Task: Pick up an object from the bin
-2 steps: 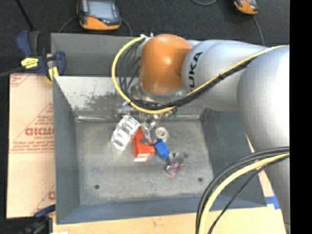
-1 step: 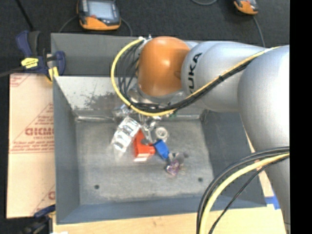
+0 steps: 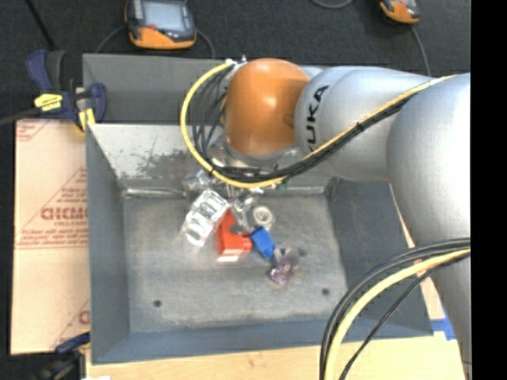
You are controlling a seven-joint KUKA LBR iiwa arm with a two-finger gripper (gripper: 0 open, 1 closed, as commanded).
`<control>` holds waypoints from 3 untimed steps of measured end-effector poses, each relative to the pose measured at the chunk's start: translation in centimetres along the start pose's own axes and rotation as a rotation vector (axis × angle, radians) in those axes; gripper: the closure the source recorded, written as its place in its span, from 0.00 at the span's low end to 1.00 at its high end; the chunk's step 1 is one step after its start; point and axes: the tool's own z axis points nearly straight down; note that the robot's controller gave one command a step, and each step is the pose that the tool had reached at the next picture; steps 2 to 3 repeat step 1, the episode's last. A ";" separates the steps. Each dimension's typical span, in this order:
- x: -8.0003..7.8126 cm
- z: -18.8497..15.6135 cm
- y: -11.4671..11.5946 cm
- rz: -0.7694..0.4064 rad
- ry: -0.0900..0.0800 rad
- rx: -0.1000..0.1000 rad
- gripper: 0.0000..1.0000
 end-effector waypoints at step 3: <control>0.0 0.1 0.0 0.002 0.000 -0.002 1.00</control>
Offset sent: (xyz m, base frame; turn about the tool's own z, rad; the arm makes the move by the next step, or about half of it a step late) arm 0.0000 0.0000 0.0000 0.0000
